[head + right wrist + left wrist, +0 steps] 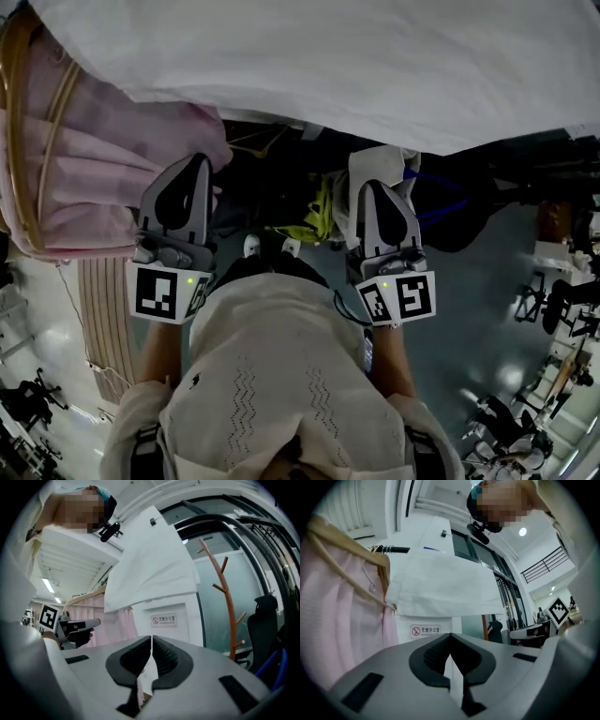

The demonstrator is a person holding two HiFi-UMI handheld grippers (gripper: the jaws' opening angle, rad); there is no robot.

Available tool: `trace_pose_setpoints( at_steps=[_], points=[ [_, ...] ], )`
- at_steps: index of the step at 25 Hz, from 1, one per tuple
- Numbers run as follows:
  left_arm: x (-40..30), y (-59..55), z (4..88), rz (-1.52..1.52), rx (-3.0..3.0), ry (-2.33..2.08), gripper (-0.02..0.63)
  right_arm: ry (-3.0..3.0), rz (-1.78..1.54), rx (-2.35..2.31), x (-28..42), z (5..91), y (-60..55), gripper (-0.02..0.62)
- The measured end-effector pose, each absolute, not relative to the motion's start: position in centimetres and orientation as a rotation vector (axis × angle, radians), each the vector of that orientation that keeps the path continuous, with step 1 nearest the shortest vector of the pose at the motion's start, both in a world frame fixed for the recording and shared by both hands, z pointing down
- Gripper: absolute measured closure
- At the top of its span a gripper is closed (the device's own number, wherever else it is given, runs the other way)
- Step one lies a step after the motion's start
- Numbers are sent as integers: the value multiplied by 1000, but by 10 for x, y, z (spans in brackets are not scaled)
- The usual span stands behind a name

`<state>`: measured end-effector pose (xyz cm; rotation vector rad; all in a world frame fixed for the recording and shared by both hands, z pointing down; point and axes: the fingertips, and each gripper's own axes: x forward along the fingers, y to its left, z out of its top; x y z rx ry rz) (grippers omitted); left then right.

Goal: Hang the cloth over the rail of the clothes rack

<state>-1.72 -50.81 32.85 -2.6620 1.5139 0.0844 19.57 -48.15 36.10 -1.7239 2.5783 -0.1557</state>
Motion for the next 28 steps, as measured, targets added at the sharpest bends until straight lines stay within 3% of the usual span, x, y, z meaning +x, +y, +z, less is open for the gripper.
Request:
trace_pose_setpoints(
  at_steps=[10,28],
  points=[
    [57,-486,391,131,-2853,1453,594,2574,-214,-1756,146,401,-481,572],
    [65,-482,402,90,-2890,1423,594,2646,-203,-1756,134,414,-475,572]
  ],
)
